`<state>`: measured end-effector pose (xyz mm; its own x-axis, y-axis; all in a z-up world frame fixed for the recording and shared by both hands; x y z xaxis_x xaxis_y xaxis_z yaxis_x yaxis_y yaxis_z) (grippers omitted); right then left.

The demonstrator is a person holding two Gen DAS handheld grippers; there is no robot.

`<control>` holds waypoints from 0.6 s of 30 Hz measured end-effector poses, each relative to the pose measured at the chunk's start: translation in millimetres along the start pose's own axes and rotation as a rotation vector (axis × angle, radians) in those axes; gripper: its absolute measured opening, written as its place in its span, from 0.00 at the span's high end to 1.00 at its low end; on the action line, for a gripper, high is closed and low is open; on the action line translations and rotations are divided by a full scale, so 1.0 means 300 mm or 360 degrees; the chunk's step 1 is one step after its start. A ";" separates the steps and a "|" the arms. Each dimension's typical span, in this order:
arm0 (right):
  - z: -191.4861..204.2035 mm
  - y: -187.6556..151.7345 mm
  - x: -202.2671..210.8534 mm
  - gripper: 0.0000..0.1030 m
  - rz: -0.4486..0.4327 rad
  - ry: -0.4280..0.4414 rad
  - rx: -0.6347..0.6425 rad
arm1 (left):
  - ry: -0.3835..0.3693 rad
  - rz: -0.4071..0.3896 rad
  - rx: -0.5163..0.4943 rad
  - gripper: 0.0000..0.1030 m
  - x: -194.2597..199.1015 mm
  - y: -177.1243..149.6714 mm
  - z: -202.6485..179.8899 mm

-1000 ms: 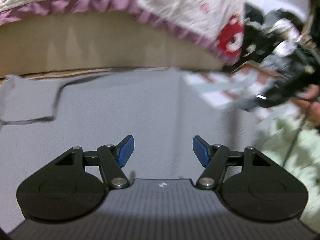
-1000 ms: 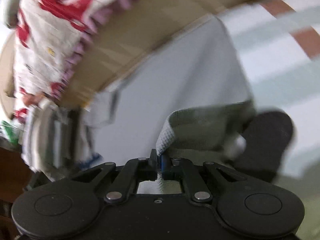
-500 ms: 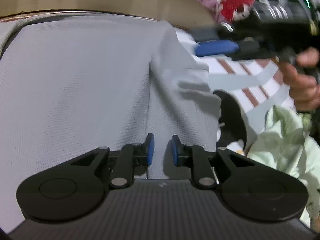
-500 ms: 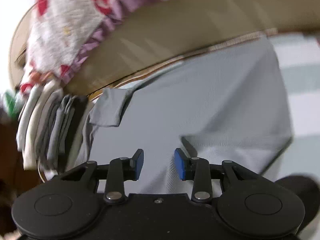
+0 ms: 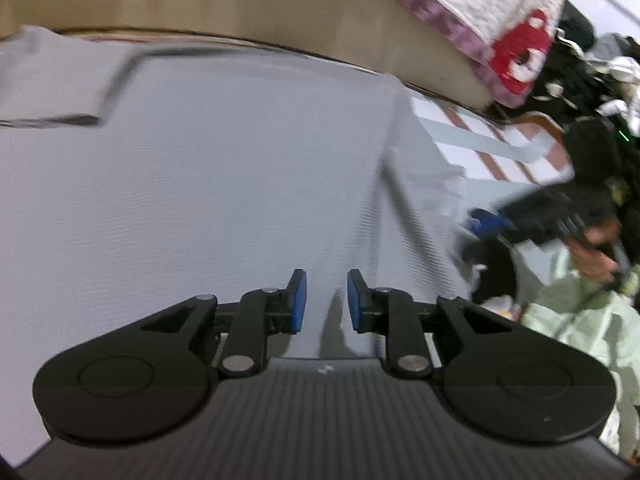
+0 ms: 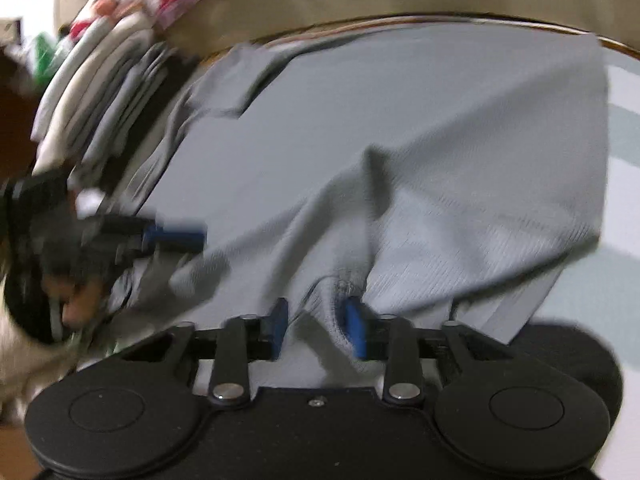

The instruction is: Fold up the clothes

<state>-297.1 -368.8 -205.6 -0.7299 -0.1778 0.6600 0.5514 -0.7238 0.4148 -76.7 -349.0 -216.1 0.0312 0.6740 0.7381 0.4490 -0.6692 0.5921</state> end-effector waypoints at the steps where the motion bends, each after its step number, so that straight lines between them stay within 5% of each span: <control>1: 0.024 -0.029 0.009 0.88 0.0001 0.0006 0.0013 | 0.0033 -0.0017 0.0023 0.79 0.029 0.004 0.028; 7: 0.067 -0.192 0.062 0.83 -0.0041 -0.0069 0.0033 | 0.0270 -0.0118 0.0161 0.74 0.198 -0.003 0.190; 8: 0.054 -0.188 0.058 0.79 -0.0076 -0.0091 0.0009 | 0.0328 -0.0129 0.0178 0.73 0.220 -0.015 0.216; 9: 0.040 -0.183 0.054 0.64 -0.0111 -0.0113 -0.0015 | 0.0385 -0.0139 0.0196 0.73 0.242 -0.027 0.242; 11: -0.002 -0.168 0.040 0.59 -0.0185 -0.0110 -0.0078 | 0.0491 -0.0163 0.0236 0.71 0.285 -0.051 0.293; 13: -0.028 -0.152 0.030 0.68 -0.0247 -0.0103 -0.0109 | 0.0588 -0.0188 0.0294 0.71 0.326 -0.072 0.342; 14: -0.023 -0.144 0.030 0.95 -0.0264 -0.0105 -0.0089 | 0.0623 -0.0199 0.0333 0.70 0.348 -0.085 0.362; 18: 0.069 -0.101 0.170 0.95 -0.0482 -0.0076 -0.0062 | 0.0740 -0.0227 0.0482 0.69 0.454 -0.157 0.427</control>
<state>-342.6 -342.3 -171.5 -0.8386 0.0807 0.5388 0.2950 -0.7641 0.5737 20.9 -185.8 -184.9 -0.4139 0.4966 0.7629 0.6580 -0.4159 0.6277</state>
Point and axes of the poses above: each gripper's, at about its wrist camera, not at the fingertips, and x roughly against the way its jaws point, z to its left, y to its top, the point moved 9 cm from there along -x, roughly the way its jaws point, and after that the axes turned 7 degrees about y, right-handed, at the moved point
